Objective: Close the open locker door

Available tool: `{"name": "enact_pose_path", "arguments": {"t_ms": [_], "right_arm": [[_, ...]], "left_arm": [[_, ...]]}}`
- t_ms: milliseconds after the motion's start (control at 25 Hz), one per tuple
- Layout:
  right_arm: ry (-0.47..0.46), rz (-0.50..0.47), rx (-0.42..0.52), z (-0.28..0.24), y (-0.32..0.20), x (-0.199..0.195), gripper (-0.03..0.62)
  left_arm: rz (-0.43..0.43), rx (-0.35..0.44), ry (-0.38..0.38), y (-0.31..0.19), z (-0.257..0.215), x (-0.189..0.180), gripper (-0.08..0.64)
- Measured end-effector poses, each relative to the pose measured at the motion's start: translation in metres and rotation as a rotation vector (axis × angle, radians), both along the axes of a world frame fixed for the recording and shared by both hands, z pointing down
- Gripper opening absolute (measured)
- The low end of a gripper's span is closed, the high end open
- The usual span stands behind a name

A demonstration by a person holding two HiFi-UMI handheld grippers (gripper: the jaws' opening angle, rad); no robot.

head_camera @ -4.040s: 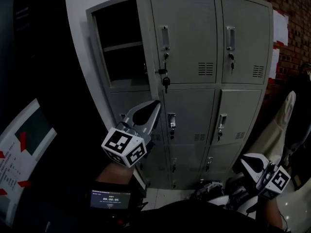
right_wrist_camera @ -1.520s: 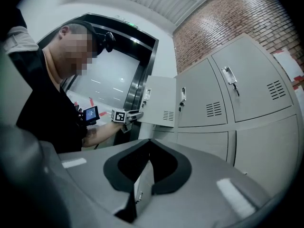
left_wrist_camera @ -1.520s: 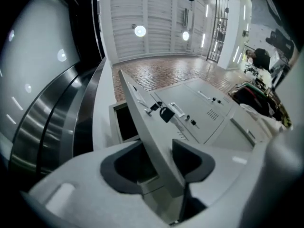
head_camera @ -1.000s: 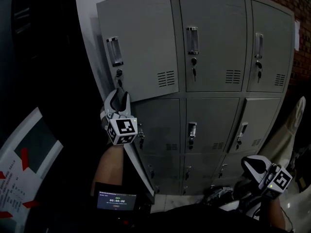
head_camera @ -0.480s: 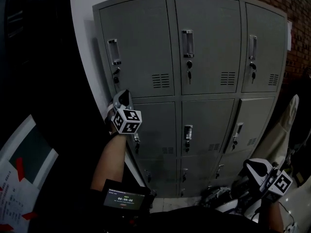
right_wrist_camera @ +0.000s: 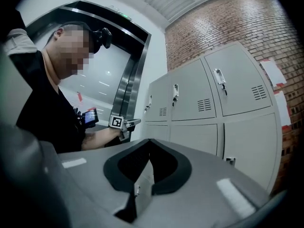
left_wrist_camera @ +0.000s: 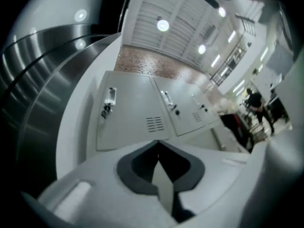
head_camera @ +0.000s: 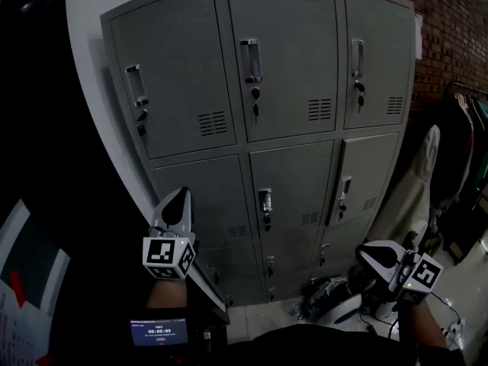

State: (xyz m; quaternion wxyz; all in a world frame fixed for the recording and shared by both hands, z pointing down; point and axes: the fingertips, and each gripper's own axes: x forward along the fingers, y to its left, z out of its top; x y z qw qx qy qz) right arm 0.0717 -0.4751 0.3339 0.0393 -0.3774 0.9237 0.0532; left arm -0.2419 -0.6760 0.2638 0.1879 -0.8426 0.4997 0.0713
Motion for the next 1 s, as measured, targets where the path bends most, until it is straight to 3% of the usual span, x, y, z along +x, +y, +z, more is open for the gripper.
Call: {"name": "enact_pose_path", "arguments": {"t_ms": [80, 200, 360, 520, 720, 1000], "right_arm": [[-0.006, -0.018, 0.007, -0.001, 0.011, 0.002, 0.006], [-0.005, -0.048, 0.026, -0.003, 0.039, 0.012, 0.006], [-0.01, -0.1, 0.047, 0.002, 0.094, 0.037, 0.006], [-0.008, -0.165, 0.038, 0.017, 0.163, 0.07, 0.006], [-0.039, -0.226, -0.005, 0.035, 0.238, 0.099, 0.006], [-0.058, -0.298, 0.041, 0.017, 0.34, 0.087, 0.005]], "left_arm": [[0.123, -0.09, 0.06, 0.04, 0.035, 0.027, 0.0], [0.231, -0.247, 0.131, 0.102, 0.101, 0.063, 0.0], [0.261, -0.428, 0.175, 0.191, 0.187, 0.107, 0.0], [0.284, -0.548, 0.261, 0.287, 0.235, 0.157, 0.0], [0.275, -0.569, 0.251, 0.392, 0.243, 0.19, 0.0], [0.211, -0.471, 0.265, 0.5, 0.197, 0.166, 0.0]]}}
